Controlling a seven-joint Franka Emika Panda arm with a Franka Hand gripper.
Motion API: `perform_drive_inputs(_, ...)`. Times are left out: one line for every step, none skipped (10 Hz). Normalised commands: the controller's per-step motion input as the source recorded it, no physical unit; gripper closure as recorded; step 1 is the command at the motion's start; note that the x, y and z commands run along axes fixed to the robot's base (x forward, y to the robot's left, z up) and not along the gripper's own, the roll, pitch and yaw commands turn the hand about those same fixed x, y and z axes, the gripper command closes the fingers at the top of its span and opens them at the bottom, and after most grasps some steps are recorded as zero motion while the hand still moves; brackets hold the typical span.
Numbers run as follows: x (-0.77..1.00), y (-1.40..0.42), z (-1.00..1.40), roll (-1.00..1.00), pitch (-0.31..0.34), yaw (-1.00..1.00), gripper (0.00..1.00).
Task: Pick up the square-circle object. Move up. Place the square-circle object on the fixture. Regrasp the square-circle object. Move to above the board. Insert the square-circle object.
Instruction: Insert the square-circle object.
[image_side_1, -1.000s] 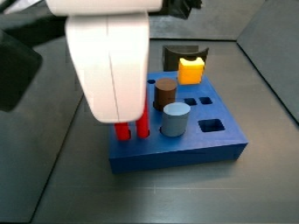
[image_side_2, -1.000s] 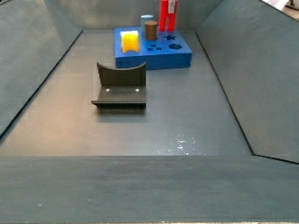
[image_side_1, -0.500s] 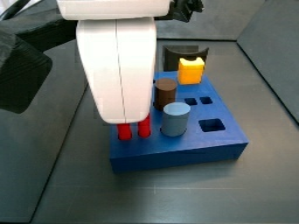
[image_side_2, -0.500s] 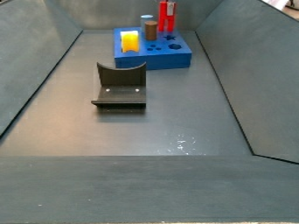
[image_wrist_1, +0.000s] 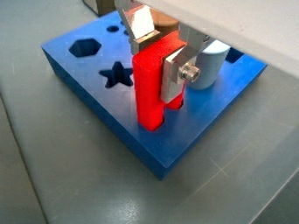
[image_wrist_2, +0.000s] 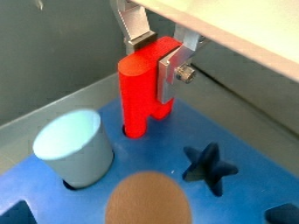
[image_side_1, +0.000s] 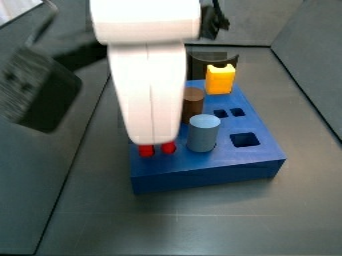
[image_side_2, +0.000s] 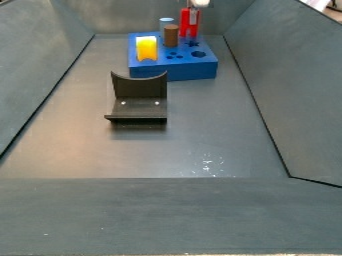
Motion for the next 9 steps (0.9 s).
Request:
perform_drive_inputs(0.20,0.00,-0.85,0.01,0.040,0.00,1.00)
perform_drive_inputs(0.21,0.00,-0.97,0.00,0.041,0.00,1.00)
perform_drive_inputs(0.23,0.00,-0.93,0.00,0.027,0.00,1.00)
perform_drive_inputs(0.10,0.00,-0.66,0.05,0.000,0.00,1.00)
perform_drive_inputs(0.00,0.00,0.00,0.02,0.000,0.00,1.00)
perform_drive_inputs(0.00,0.00,0.00,0.00,-0.007,0.00,1.00)
perform_drive_inputs(0.00,0.00,0.00,0.00,-0.007,0.00,1.00)
perform_drive_inputs(0.00,-0.09,0.00,0.02,0.000,0.04,1.00)
perform_drive_inputs(0.00,-0.01,-0.02,0.00,0.000,0.00,1.00)
